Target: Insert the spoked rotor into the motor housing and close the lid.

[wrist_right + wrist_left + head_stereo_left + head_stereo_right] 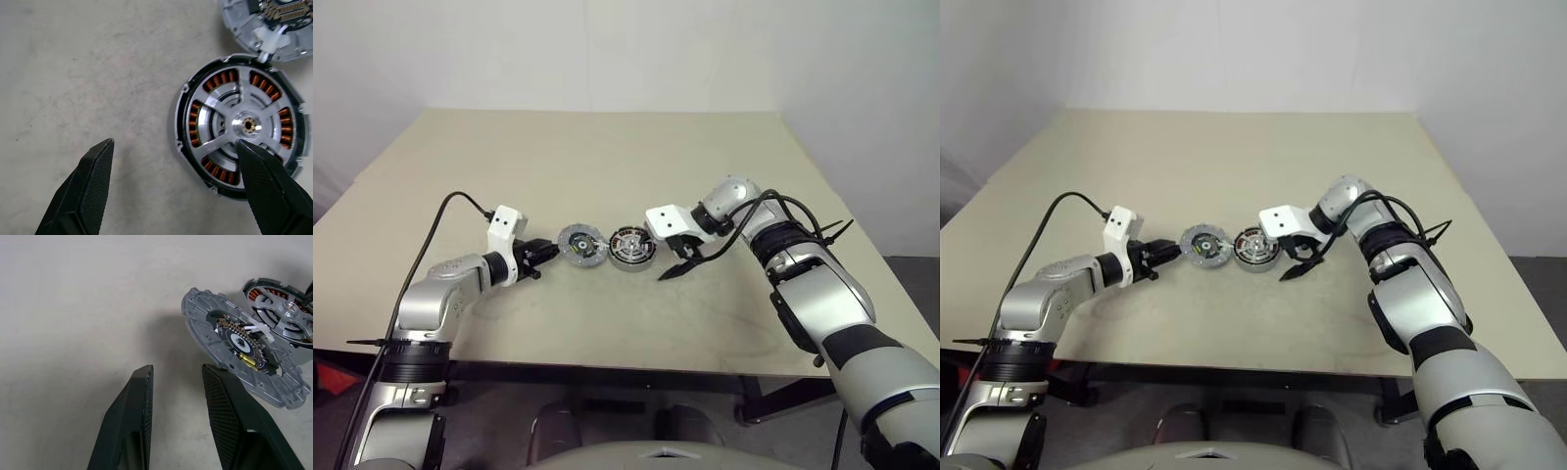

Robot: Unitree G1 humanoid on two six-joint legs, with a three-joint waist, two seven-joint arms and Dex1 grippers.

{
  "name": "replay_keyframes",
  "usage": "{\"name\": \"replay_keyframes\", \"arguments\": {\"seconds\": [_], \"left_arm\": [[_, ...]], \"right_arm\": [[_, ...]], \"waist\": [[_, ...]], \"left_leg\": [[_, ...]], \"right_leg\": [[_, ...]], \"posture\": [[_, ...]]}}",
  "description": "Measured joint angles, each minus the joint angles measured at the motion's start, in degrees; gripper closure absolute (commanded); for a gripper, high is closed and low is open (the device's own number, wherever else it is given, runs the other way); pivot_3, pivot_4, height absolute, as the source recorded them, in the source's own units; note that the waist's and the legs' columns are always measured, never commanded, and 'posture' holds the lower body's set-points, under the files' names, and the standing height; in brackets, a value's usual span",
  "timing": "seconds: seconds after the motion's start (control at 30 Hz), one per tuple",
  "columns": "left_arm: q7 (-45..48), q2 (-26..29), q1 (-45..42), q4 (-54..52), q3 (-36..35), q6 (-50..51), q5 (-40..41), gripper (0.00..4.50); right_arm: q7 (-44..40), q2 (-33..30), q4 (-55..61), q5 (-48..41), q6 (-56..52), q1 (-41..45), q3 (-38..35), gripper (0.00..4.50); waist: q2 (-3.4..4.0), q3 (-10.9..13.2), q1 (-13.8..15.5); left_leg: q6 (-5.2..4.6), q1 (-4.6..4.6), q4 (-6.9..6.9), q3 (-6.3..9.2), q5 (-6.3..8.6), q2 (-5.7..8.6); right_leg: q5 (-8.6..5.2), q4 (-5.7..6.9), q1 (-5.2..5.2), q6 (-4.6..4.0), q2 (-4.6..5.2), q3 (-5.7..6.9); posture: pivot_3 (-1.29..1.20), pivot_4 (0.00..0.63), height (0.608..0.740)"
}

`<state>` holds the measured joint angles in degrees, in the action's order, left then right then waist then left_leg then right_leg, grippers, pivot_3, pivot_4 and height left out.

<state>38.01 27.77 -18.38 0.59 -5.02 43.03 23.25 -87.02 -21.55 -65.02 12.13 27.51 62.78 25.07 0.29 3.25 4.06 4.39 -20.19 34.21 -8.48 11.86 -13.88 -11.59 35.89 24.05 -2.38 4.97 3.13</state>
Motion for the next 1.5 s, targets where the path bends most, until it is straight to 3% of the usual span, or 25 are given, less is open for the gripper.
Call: {"name": "replay_keyframes", "arguments": {"seconds": [0.83,1.17,1.5], "left_arm": [[-1.0,0.3,0.4,0.0,-0.2,-0.1,0.0,2.81],[-1.0,0.5,0.4,0.0,-0.2,-0.6,0.0,2.81],[-1.4,0.4,0.6,0.0,-0.2,-0.8,0.0,2.81]], "right_arm": [[3.6,0.0,-1.0,4.0,1.5,0.0,0.0,0.02],[0.9,-1.6,-0.8,5.7,6.4,0.0,1.0,0.02],[6.2,-0.2,-2.6,9.3,7.4,1.7,2.1,0.02]], "waist": [[0.00,0.0,-0.1],[0.00,0.0,-0.1],[0.00,0.0,-0.1]], "left_leg": [[0.00,0.03,0.01,0.00,0.00,-0.01],[-0.01,0.03,0.04,0.00,0.01,0.00],[0.02,0.06,0.07,0.00,0.00,0.00]], "right_leg": [[0.00,0.04,0.00,0.00,0.00,0.00],[0.00,0.06,-0.01,0.00,0.00,-0.01],[0.00,0.26,-0.03,0.00,0.00,-0.05]], "posture": [[0.00,0.000,0.740],[0.00,0.000,0.740],[0.00,0.000,0.740]]}}
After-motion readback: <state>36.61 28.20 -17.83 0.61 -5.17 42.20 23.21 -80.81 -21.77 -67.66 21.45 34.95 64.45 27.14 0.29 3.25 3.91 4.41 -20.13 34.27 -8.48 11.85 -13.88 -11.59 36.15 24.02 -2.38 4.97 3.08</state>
